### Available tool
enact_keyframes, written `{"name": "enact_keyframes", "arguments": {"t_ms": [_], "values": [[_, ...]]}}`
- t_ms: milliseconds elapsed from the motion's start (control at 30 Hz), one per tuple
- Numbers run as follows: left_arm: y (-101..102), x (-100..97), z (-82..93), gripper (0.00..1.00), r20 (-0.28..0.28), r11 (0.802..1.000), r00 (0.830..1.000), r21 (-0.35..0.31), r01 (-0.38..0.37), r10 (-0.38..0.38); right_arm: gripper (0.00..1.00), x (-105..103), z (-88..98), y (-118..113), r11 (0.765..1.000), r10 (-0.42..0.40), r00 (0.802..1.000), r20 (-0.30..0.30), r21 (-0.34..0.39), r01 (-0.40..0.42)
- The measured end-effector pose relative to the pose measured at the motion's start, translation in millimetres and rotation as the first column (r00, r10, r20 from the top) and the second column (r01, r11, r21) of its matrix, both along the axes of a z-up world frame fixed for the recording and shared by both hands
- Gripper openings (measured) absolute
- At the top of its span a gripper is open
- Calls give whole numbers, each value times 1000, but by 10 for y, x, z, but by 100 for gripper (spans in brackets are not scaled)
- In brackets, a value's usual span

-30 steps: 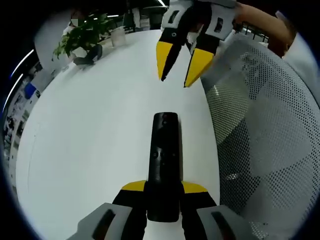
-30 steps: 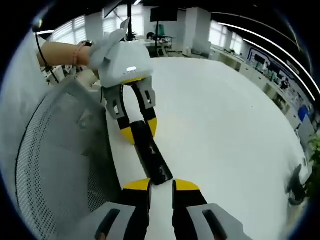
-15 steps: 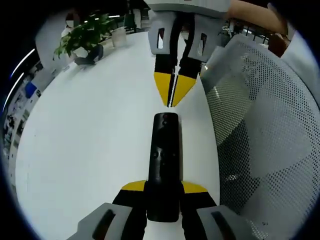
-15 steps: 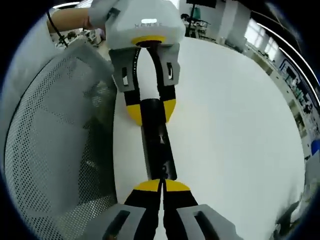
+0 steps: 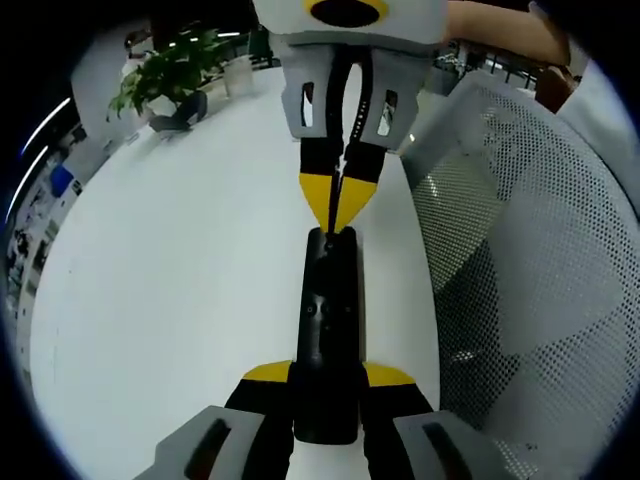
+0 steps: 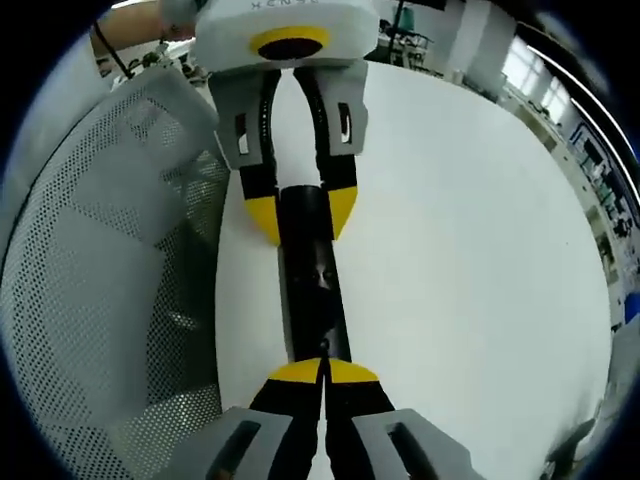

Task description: Press the specified remote control buttons in sequence, fully releasing each button before pressing the next.

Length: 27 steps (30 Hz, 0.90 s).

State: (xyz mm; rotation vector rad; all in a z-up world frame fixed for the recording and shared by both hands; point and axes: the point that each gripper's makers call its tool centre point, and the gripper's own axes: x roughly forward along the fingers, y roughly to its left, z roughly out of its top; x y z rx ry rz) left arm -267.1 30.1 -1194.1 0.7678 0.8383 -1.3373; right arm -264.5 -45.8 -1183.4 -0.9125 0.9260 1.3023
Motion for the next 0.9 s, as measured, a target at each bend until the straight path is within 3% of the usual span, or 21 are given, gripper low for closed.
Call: {"name": "enact_keyframes", "arguments": {"t_ms": [200, 267, 333, 400, 533, 633, 733, 800, 900], "values": [[7, 1, 5, 22, 4, 999, 1000, -36, -1, 1, 0, 28, -5, 7, 1000, -5, 1000, -10, -6, 4], [6, 3, 6, 22, 4, 999, 1000, -53, -1, 1, 0, 20, -17, 10, 1000, 3, 1000, 11, -23, -3], [3, 6, 8, 22, 4, 998, 1000, -62, -3, 3, 0, 26, -18, 5, 997, 71, 996, 54, -39, -69], [-3, 8, 10, 22, 3, 998, 1000, -68, -1, 1, 0, 20, -29, -5, 998, 53, 997, 51, -27, -52], [-14, 14, 8, 22, -4, 998, 1000, -67, 1, -2, 0, 48, -16, -1, 986, -125, 992, -17, 106, 126], [-31, 16, 5, 22, -12, 999, 1000, -37, -2, 1, 0, 47, -4, -18, 967, -188, 981, -44, 168, 193], [-28, 10, 2, 22, -11, 1000, 1000, -17, -1, 1, 0, 43, 5, -26, 970, -178, 984, -7, 164, 177], [-24, 11, -3, 22, -13, 1000, 1000, -15, -1, 1, 0, 70, 42, 18, 978, -133, 990, 40, 168, 125], [-19, 2, -2, 22, -13, 1000, 1000, -10, 9, -10, 0, 83, 68, 104, 976, -121, 992, 21, 187, 115]]}}
